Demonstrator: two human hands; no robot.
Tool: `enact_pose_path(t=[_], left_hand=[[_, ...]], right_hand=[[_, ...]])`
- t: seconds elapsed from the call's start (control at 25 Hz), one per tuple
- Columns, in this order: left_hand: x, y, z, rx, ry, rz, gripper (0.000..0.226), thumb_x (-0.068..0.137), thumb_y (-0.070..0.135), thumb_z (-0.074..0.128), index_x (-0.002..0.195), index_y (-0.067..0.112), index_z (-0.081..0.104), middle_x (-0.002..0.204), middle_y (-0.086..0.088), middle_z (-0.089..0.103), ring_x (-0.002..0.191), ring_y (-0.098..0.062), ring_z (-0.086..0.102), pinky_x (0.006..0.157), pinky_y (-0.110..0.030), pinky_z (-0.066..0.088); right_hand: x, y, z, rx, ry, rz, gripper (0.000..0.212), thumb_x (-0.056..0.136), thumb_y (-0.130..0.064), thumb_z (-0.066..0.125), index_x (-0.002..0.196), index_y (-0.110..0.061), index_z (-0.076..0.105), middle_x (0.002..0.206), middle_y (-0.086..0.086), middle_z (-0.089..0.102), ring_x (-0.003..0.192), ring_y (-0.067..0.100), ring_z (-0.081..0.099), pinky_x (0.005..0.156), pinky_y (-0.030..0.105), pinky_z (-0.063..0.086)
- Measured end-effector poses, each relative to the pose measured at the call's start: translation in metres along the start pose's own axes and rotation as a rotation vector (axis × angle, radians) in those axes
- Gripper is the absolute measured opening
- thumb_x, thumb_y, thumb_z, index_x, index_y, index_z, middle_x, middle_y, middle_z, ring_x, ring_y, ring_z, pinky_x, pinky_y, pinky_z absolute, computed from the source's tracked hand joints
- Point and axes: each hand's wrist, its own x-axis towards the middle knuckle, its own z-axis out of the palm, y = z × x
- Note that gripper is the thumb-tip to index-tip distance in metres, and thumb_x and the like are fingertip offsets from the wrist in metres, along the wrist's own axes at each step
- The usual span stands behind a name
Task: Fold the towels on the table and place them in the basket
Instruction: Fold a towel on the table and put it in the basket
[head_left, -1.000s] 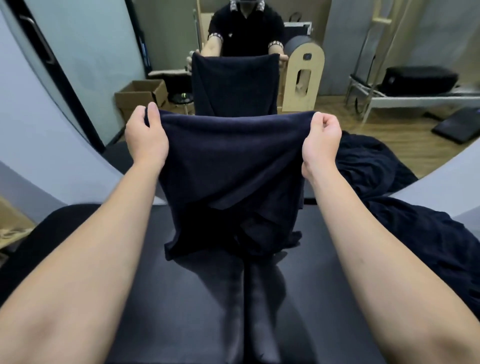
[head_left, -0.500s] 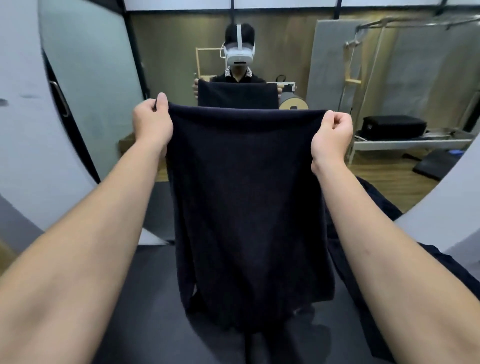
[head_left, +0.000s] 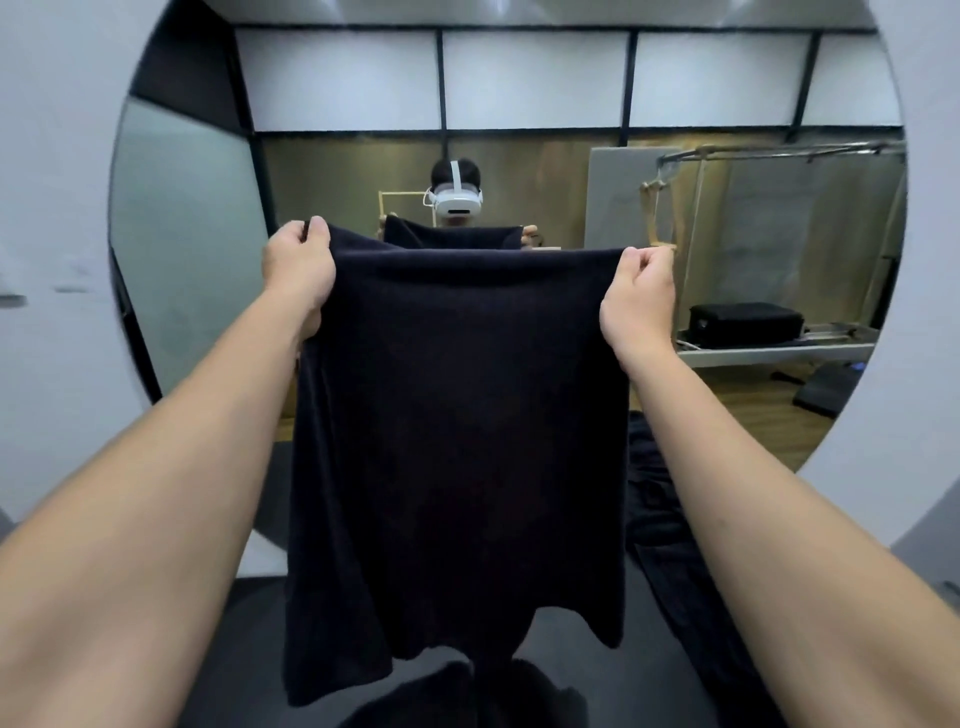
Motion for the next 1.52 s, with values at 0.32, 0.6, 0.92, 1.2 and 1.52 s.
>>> enact_pose_path(t=[0.32, 0.6, 0.92, 1.2, 1.52], left_hand=[[-0.015, -0.007, -0.024, -0.318, -0.352, -0.196, 0.020, 0.108, 0.025, 0.043, 0.107, 0.032, 0.061, 0.104, 0.003, 0.071, 0.091, -0.017, 0.065, 0.078, -0.035, 0.055], [-0.024, -0.012, -0.030, -0.428, -0.456, -0.190, 0.031, 0.109, 0.023, 0.039, 0.137, 0.033, 0.050, 0.121, 0.000, 0.067, 0.095, -0.018, 0.068, 0.068, -0.034, 0.059], [-0.002, -0.013, -0.040, -0.414, -0.191, -0.240, 0.019, 0.100, 0.008, 0.055, 0.105, 0.024, 0.062, 0.100, -0.004, 0.060, 0.073, -0.015, 0.056, 0.064, -0.029, 0.053], [-0.005, -0.038, -0.042, -0.032, -0.159, 0.054, 0.039, 0.091, -0.009, 0.057, 0.093, 0.029, 0.066, 0.076, 0.004, 0.046, 0.066, -0.012, 0.045, 0.069, -0.030, 0.045], [-0.008, -0.037, -0.039, 0.044, -0.105, 0.062, 0.056, 0.081, -0.019, 0.041, 0.082, 0.029, 0.069, 0.076, 0.006, 0.047, 0.065, -0.011, 0.046, 0.059, -0.024, 0.038]], right_hand=[[-0.003, 0.002, -0.005, 0.032, -0.100, 0.138, 0.026, 0.109, -0.033, 0.033, 0.118, -0.015, 0.049, 0.112, 0.002, 0.057, 0.093, 0.013, 0.053, 0.080, 0.031, 0.043], [-0.006, -0.005, -0.008, 0.021, -0.110, 0.134, 0.032, 0.111, -0.034, 0.028, 0.126, -0.014, 0.047, 0.112, 0.001, 0.055, 0.090, 0.009, 0.051, 0.081, 0.030, 0.041], [-0.006, 0.002, -0.009, -0.011, -0.146, 0.145, 0.030, 0.110, -0.034, 0.032, 0.126, -0.015, 0.048, 0.117, 0.003, 0.055, 0.104, 0.017, 0.052, 0.085, 0.032, 0.042], [-0.004, 0.020, -0.007, -0.009, -0.243, 0.238, 0.029, 0.109, -0.033, 0.034, 0.124, -0.015, 0.051, 0.115, 0.006, 0.056, 0.099, 0.019, 0.053, 0.081, 0.034, 0.046], [-0.001, 0.027, -0.018, 0.150, -0.279, 0.424, 0.020, 0.099, -0.014, 0.057, 0.119, -0.019, 0.056, 0.110, 0.007, 0.058, 0.092, 0.018, 0.052, 0.076, 0.034, 0.048]])
